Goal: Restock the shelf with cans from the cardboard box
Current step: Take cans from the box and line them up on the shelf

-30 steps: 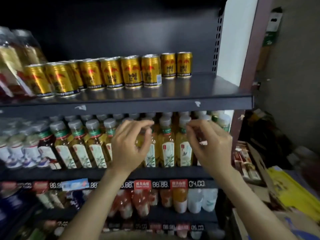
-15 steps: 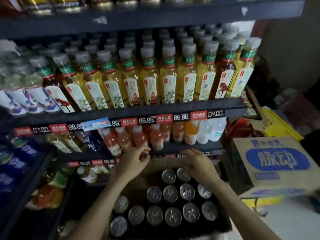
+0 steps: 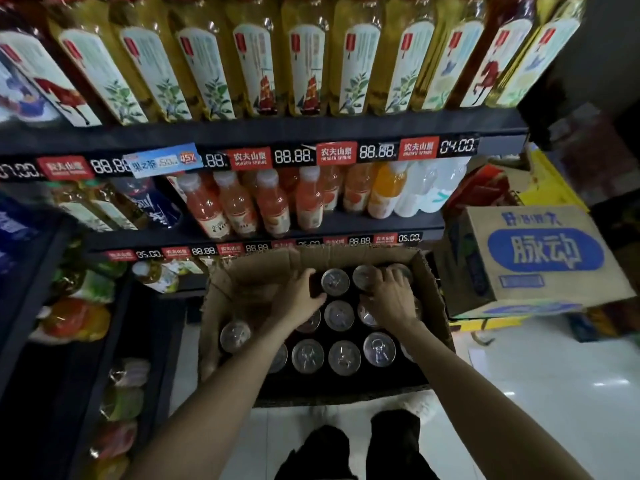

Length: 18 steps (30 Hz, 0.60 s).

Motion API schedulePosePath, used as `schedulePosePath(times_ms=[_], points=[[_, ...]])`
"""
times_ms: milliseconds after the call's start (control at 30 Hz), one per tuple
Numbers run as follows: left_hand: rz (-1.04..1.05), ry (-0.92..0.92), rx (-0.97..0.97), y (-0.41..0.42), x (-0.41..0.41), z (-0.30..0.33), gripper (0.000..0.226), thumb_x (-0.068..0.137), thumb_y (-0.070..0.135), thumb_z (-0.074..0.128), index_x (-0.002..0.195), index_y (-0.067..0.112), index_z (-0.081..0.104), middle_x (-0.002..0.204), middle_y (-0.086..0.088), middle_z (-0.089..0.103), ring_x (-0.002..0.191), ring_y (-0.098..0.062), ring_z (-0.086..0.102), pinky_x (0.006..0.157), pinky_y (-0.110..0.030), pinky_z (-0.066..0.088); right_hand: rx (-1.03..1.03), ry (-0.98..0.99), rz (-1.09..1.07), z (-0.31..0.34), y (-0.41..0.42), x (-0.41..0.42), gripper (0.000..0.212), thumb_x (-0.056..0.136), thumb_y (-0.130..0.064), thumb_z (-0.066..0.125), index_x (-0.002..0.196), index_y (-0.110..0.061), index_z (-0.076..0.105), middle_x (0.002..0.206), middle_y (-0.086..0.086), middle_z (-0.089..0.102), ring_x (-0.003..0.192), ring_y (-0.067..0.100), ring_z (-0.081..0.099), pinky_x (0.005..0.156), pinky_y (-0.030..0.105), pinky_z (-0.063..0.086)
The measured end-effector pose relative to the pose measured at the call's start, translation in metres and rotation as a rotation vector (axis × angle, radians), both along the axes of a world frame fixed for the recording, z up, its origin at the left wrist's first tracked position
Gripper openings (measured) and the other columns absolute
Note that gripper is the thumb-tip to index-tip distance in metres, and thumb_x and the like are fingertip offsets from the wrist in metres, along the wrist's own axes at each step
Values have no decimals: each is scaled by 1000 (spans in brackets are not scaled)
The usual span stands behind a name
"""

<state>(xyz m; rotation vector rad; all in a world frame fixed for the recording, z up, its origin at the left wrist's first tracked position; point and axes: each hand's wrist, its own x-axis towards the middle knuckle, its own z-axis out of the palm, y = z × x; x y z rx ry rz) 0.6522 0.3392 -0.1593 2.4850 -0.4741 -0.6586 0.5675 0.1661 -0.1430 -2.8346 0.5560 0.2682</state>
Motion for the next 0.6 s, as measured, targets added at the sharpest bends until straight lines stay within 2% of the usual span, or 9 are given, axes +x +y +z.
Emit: schedulePosePath(times_ms=[167,300,433,500,600], points=[[47,86,-20,-40,0,-20,87,67,39,79,135,12,31,136,-10,41,124,-27,44,98,-36,41,-110,121,-62,-17,0,28,70,76,-51,66,124,-6,41,128,11,56,134,34,30,105,40,28],[210,84,-24,-52,-5,-27,70,67,33,81,121,15,39,127,-7,49,115,-25,50,86,-33,42,-78,32,-130,-16,-3,32,59,72,-45,71,112,-9,47,118,11,63,127,32,35,101,39,28],[168,-15,-61,-38,-3,-6,60,64,41,82,111,24,49,114,2,61,103,-20,58,79,-32,49,35,-152,-210,6,-10,17,68,64,-50,76,113,-10,51,114,13,63,107,35,49,90,42,36],[173,-97,-189,-24,-5,21,56,63,43,81,109,29,52,107,9,63,98,-14,59,77,-29,48,142,-269,-229,31,-16,9,73,62,-51,78,115,-10,50,112,13,61,102,34,54,83,40,43],[153,-185,-527,-6,-7,77,50,67,45,77,109,30,56,105,15,63,100,-4,58,84,-23,46,487,-476,-256,85,-26,-5,62,63,-42,81,110,-14,51,107,9,60,98,24,57,75,35,46]])
